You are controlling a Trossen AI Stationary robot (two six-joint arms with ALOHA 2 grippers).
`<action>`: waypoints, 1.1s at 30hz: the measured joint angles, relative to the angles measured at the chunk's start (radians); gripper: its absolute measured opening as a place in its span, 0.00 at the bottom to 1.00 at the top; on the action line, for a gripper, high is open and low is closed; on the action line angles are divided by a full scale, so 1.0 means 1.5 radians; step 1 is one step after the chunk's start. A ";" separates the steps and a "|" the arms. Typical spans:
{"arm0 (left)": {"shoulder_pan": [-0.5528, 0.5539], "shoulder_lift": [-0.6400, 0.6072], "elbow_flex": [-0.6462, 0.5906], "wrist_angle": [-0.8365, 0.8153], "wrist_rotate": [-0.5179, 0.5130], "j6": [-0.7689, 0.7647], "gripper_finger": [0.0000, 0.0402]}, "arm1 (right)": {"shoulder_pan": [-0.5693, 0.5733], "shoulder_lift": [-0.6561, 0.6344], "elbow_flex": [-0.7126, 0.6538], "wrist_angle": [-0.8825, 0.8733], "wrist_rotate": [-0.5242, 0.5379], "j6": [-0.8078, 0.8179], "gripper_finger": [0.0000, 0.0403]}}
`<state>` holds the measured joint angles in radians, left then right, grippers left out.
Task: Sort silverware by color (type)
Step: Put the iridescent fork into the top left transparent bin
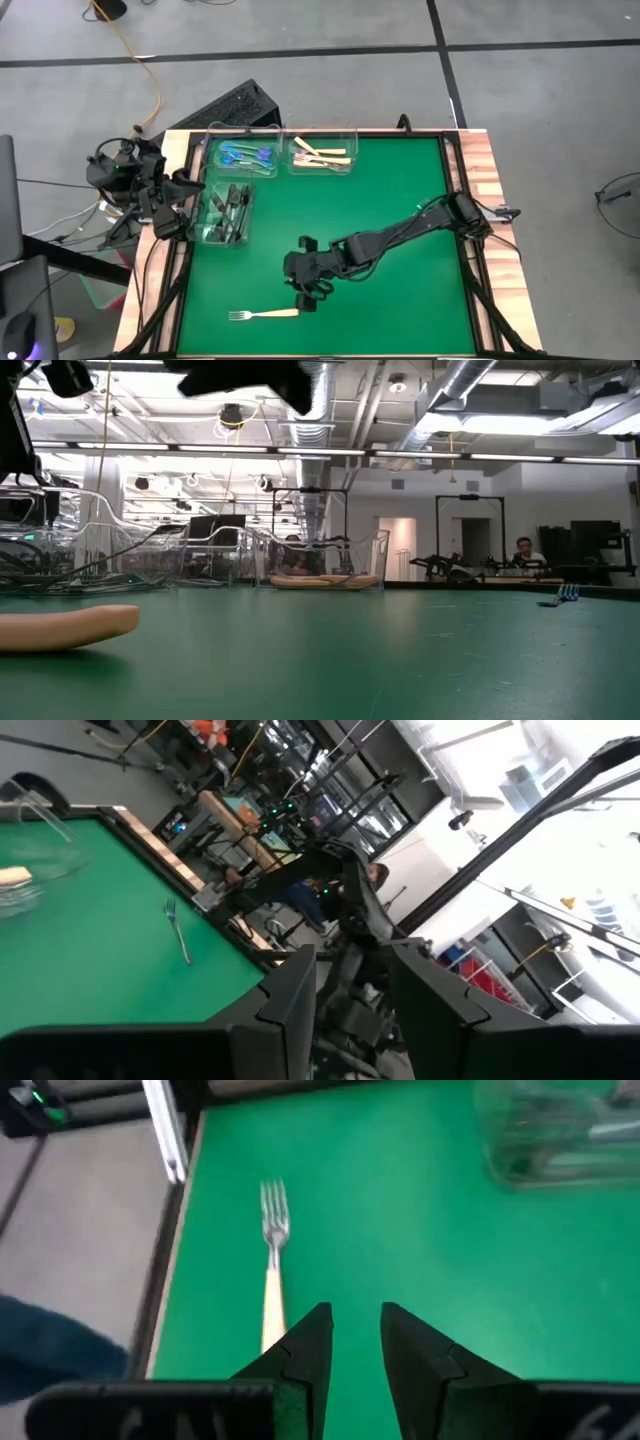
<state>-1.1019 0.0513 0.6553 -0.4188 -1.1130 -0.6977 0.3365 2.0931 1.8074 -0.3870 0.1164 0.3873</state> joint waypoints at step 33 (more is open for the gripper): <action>0.000 0.000 -0.004 -0.088 -0.035 -0.055 0.28 | -0.010 -0.033 0.110 -0.793 0.080 0.450 0.27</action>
<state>-1.1019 0.0513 0.6495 -0.5503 -1.1661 -0.7799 0.3215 2.0429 1.9729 -1.5760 0.2368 1.0625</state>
